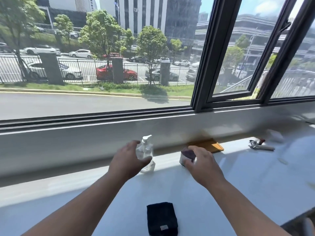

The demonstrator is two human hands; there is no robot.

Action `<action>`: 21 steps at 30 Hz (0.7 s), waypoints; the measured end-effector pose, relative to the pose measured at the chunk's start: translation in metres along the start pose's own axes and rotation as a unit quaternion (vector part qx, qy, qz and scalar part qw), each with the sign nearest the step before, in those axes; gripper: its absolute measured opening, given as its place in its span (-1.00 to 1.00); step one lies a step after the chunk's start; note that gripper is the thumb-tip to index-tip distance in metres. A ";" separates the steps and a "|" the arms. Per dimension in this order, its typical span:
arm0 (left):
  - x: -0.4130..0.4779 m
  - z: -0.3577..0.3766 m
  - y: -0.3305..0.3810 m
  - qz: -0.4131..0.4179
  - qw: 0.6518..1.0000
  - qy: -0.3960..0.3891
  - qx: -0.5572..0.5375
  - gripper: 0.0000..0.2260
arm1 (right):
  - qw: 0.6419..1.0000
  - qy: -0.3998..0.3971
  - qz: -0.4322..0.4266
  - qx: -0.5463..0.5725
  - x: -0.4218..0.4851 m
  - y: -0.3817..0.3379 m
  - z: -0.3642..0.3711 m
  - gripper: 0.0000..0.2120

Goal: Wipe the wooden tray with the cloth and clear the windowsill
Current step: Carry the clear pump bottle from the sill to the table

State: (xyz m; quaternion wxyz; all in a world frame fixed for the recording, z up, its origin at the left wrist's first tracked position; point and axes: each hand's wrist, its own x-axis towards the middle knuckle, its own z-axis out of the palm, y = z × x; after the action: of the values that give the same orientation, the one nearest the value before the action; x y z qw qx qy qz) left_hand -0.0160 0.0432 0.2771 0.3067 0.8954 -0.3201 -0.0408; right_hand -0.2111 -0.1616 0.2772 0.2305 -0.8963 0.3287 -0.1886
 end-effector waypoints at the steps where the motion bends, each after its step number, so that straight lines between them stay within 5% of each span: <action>1: 0.004 0.005 -0.002 -0.001 1.000 -0.013 0.002 -0.26 | 1.000 -0.023 0.005 -0.003 0.002 0.001 0.009 -0.47; 7: 0.038 0.031 -0.034 -0.042 0.998 -0.046 0.027 -0.22 | 0.995 -0.083 0.041 -0.038 0.036 0.030 0.051 -0.47; 16: 0.129 0.086 -0.053 -0.129 0.990 -0.044 0.045 -0.17 | 0.983 -0.166 0.046 0.059 0.161 0.061 0.140 -0.49; 19: 0.160 0.117 -0.063 -0.170 0.984 -0.040 0.034 -0.06 | 0.949 -0.248 0.116 0.157 0.195 0.066 0.193 -0.49; 21: 0.183 0.142 -0.069 -0.200 0.979 -0.037 0.017 0.07 | 0.887 -0.296 0.232 0.266 0.212 0.073 0.229 -0.53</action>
State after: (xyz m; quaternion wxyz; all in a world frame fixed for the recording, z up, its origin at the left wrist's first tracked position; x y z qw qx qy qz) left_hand 0.1287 -0.0986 0.1456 0.2649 0.9442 -0.1469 -0.1291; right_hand 0.0157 -0.2882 0.0895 0.5843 -0.7137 0.3809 0.0639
